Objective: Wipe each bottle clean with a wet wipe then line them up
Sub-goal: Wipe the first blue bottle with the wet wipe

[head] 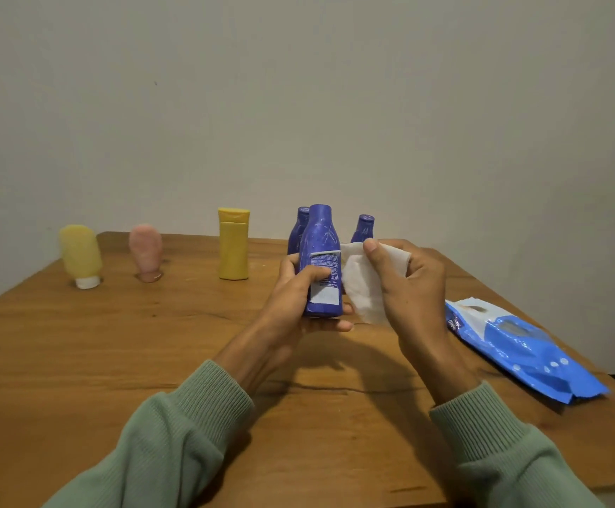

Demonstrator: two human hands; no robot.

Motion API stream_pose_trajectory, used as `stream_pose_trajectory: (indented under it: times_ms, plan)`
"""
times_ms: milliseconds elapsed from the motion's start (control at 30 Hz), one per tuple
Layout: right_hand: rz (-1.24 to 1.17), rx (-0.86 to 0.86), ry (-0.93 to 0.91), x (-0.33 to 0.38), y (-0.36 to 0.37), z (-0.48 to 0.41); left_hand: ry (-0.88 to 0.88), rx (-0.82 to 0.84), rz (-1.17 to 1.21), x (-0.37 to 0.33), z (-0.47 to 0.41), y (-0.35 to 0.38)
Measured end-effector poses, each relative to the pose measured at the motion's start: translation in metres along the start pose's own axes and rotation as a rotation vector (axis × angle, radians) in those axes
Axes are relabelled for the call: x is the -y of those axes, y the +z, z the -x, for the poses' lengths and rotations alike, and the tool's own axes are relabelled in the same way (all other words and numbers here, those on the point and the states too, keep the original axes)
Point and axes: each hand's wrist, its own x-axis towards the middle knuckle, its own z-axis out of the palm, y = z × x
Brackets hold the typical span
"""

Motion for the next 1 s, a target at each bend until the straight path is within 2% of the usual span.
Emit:
stream_pose_trajectory:
  times_ms: [133, 433, 700, 867, 1000]
  plan:
    - [-0.082, 0.08, 0.012, 0.008, 0.009, 0.018, -0.013, -0.004, 0.064, -0.001, 0.013, -0.008]
    - [-0.09, 0.318, -0.028, 0.016, 0.01, 0.042, -0.059, 0.114, 0.177, -0.006, 0.039, -0.023]
    - [0.049, 0.578, -0.088, 0.023, 0.008, 0.045, -0.086, 0.102, 0.228, -0.014, 0.047, -0.033]
    - [0.241, 0.597, -0.226, 0.023, 0.017, 0.043, -0.07, 0.048, 0.18, -0.018, 0.047, -0.036]
    - [0.302, 0.623, -0.306, 0.026, 0.019, 0.041, -0.074, 0.054, 0.202, -0.019, 0.046, -0.036]
